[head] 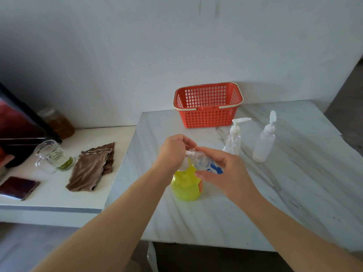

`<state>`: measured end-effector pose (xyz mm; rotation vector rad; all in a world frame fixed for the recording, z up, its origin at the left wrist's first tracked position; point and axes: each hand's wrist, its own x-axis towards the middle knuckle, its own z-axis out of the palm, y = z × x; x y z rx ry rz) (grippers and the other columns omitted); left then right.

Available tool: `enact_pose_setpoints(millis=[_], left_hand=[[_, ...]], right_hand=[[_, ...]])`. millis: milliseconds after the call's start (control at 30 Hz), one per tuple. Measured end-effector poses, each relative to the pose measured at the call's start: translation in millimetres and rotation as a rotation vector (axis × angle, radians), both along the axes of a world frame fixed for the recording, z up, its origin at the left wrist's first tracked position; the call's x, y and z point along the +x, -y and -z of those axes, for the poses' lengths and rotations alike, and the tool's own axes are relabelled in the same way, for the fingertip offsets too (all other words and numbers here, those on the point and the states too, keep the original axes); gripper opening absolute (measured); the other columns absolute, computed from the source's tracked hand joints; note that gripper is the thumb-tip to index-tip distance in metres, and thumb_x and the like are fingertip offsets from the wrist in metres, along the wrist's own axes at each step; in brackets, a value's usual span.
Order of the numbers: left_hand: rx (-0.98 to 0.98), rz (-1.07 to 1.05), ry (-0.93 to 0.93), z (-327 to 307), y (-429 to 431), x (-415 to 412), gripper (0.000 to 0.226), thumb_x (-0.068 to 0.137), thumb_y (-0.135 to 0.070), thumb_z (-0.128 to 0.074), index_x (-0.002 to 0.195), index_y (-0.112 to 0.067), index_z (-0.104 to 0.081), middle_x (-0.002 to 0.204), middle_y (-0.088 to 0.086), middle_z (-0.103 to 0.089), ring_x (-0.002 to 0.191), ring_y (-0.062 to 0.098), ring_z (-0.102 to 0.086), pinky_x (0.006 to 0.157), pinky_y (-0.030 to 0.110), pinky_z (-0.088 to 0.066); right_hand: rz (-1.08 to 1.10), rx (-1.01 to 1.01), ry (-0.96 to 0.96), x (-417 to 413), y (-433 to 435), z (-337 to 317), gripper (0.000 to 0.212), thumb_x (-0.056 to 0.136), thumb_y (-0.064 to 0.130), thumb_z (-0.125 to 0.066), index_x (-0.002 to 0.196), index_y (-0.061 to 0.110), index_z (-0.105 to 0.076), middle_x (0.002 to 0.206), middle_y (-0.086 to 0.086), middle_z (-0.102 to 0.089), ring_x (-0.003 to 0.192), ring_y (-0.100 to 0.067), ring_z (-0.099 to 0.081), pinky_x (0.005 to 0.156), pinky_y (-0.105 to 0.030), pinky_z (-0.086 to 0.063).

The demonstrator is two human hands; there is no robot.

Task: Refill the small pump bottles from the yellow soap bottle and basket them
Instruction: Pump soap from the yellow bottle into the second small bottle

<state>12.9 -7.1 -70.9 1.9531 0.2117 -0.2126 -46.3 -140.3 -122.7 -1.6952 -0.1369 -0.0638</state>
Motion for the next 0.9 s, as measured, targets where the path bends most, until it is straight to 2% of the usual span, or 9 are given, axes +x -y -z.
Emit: enact_pose_setpoints(millis=[167, 567, 733, 900], left_hand=[[0.005, 0.000, 0.008, 6.1, 0.9, -2.8, 0.038, 0.082, 0.006, -0.031, 0.074, -0.012, -0.064, 0.073, 0.006, -0.062, 0.067, 0.021, -0.055, 0.058, 0.025, -0.043], [0.022, 0.030, -0.021, -3.4, 2.2, 0.1, 0.037, 0.083, 0.005, -0.035, 0.068, -0.015, -0.062, 0.071, 0.004, -0.061, 0.070, 0.020, -0.055, 0.064, 0.027, -0.043], [0.018, 0.016, -0.028, 1.1, 1.1, 1.2, 0.037, 0.083, 0.005, -0.034, 0.070, -0.014, -0.063, 0.072, 0.003, -0.062, 0.072, 0.022, -0.055, 0.066, 0.028, -0.044], [0.014, 0.005, -0.019, 5.1, 0.8, -2.9, 0.040, 0.082, 0.005, -0.030, 0.073, -0.014, -0.064, 0.075, 0.005, -0.063, 0.070, 0.022, -0.055, 0.061, 0.026, -0.043]], right_hand=[[-0.002, -0.010, -0.017, -2.2, 0.4, 2.5, 0.054, 0.071, 0.006, -0.080, 0.120, 0.024, -0.066, 0.104, 0.007, -0.072, 0.093, -0.004, -0.068, 0.080, -0.015, -0.051], [0.015, -0.016, 0.007, -1.2, 0.8, -4.2, 0.054, 0.071, 0.004, -0.079, 0.118, 0.027, -0.066, 0.103, 0.008, -0.073, 0.092, -0.003, -0.068, 0.079, -0.014, -0.051], [0.009, 0.024, 0.002, -1.5, -0.6, 0.6, 0.054, 0.070, 0.003, -0.080, 0.113, 0.031, -0.066, 0.103, 0.007, -0.073, 0.095, -0.006, -0.068, 0.083, -0.020, -0.053], [-0.009, 0.010, -0.012, -3.5, -0.9, 2.9, 0.053, 0.071, 0.004, -0.080, 0.118, 0.026, -0.067, 0.103, 0.007, -0.073, 0.095, -0.005, -0.068, 0.082, -0.017, -0.052]])
